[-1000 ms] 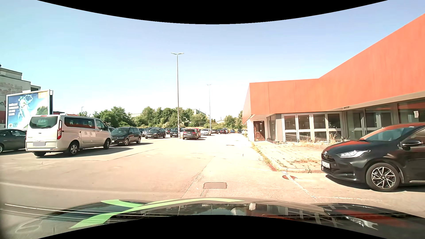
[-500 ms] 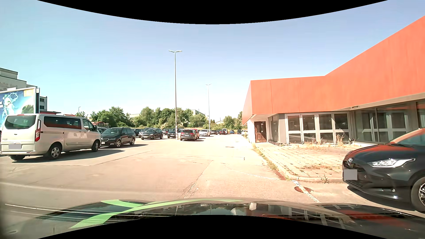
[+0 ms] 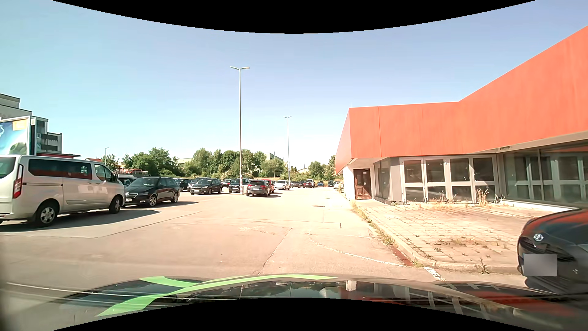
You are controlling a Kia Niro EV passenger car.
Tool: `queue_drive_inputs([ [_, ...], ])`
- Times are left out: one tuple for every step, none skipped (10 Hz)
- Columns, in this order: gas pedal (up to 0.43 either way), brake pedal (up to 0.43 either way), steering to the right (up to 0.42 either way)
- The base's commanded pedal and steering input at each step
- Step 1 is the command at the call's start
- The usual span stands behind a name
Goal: Follow the waypoints while adhering to traffic rules and regulations
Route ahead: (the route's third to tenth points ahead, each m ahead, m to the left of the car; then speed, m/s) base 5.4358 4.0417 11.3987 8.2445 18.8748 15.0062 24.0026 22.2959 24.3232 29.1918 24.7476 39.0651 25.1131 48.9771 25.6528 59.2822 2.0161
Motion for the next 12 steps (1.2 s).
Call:
queue_drive_inputs([
  [0.02,0.018,0.004],
  [0.02,0.018,0.005],
  [0.02,0.037,0.005],
  [0.02,0.073,0.005],
  [0.02,0.079,0.005],
  [0.02,0.079,0.005],
  [0.02,0.091,0.005],
  [0.02,0.104,0.005],
  [0.02,0.11,0.005],
  [0.02,0.11,0.005],
  [0.02,0.098,0.004],
  [0.02,0.104,0.004],
])
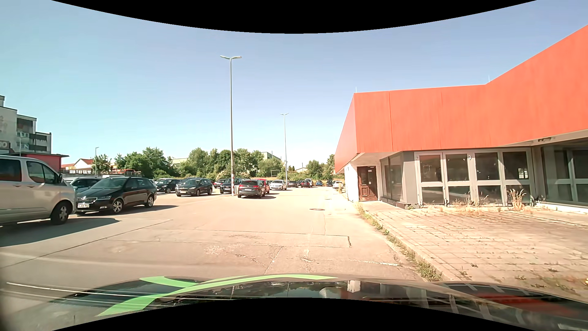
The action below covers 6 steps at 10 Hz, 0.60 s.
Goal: Follow the waypoints while adhering to traffic rules and regulations
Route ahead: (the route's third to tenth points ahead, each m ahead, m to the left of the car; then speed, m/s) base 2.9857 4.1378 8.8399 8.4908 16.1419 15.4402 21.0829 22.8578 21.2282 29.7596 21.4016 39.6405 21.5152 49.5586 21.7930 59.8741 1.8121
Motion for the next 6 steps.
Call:
queue_drive_inputs([
  [0.02,0.11,0.004],
  [0.02,0.11,0.004],
  [0.02,0.116,0.004],
  [0.02,0.116,0.005],
  [0.02,0.116,0.004],
  [0.02,0.14,0.004],
])
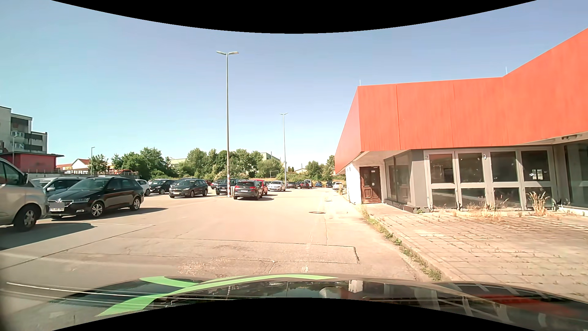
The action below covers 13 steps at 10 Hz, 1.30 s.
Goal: Follow the waypoints while adhering to traffic rules and regulations
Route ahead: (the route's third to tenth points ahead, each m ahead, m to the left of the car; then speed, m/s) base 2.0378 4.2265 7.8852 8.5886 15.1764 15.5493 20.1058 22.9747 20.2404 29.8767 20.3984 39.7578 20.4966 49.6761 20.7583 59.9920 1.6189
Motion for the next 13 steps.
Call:
queue_drive_inputs([
  [0.02,0.14,0.005],
  [0.02,0.14,0.005],
  [0.028,0.152,0.005],
  [0.039,0.14,0.005],
  [0.059,0.14,0.005],
  [0.067,0.134,0.005],
  [0.067,0.134,0.005],
  [0.059,0.14,0.005],
  [0.059,0.14,0.005],
  [0.059,0.14,0.005],
  [0.059,0.14,0.005],
  [0.059,0.14,0.005],
  [0.059,0.14,0.005],
])
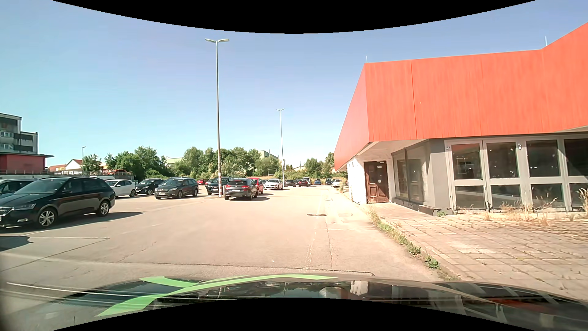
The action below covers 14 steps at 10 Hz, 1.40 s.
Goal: Follow the waypoints while adhering to traffic rules and regulations
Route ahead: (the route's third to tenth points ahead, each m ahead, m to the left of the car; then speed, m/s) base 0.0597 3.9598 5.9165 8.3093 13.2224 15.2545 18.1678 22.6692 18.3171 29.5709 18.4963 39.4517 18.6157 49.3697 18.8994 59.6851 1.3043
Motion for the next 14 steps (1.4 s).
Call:
queue_drive_inputs([
  [0.059,0.152,0.005],
  [0.059,0.152,0.005],
  [0.059,0.152,0.005],
  [0.067,0.165,0.005],
  [0.067,0.171,0.005],
  [0.079,0.183,0.005],
  [0.079,0.195,0.005],
  [0.079,0.195,0.005],
  [0.079,0.195,0.005],
  [0.079,0.195,0.005],
  [0.079,0.195,0.005],
  [0.079,0.189,0.005],
  [0.079,0.189,0.005],
  [0.079,0.189,0.005],
])
